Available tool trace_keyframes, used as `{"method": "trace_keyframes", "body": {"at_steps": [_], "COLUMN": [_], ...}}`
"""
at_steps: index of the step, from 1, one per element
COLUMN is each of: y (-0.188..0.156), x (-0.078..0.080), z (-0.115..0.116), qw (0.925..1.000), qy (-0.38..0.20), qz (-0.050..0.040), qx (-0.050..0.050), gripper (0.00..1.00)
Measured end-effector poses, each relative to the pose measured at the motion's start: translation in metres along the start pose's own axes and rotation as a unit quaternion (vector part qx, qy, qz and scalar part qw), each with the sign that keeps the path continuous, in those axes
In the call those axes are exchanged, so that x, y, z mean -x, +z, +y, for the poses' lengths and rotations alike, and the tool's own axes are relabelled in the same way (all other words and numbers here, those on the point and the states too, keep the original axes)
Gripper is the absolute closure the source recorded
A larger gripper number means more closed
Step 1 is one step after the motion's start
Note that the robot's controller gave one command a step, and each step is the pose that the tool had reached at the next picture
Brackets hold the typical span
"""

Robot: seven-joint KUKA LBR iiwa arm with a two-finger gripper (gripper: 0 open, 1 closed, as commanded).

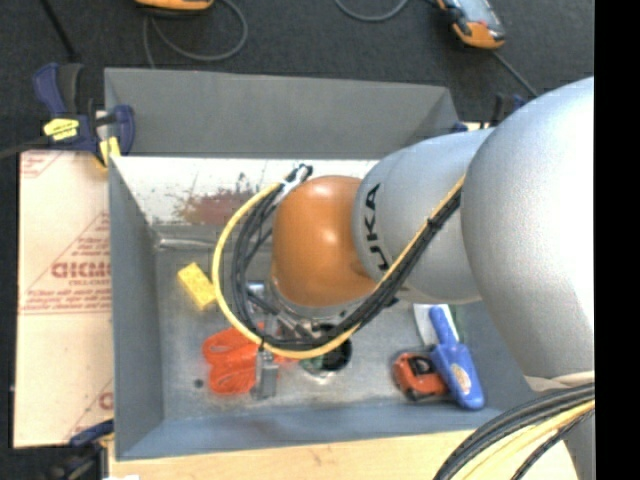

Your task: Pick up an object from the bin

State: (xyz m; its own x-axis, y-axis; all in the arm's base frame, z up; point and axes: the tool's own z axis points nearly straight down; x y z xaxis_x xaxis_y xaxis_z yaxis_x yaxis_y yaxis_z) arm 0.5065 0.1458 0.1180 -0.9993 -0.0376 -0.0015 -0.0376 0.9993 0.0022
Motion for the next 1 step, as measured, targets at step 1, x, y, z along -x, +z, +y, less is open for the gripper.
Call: {"method": "trace_keyframes", "body": {"at_steps": [1], "y": [0.0419], "x": [0.0017], "z": [-0.0156], "qw": [0.9966], "qy": [-0.082], "qz": [-0.0008], "qx": [-0.002], "gripper": [0.00]}}
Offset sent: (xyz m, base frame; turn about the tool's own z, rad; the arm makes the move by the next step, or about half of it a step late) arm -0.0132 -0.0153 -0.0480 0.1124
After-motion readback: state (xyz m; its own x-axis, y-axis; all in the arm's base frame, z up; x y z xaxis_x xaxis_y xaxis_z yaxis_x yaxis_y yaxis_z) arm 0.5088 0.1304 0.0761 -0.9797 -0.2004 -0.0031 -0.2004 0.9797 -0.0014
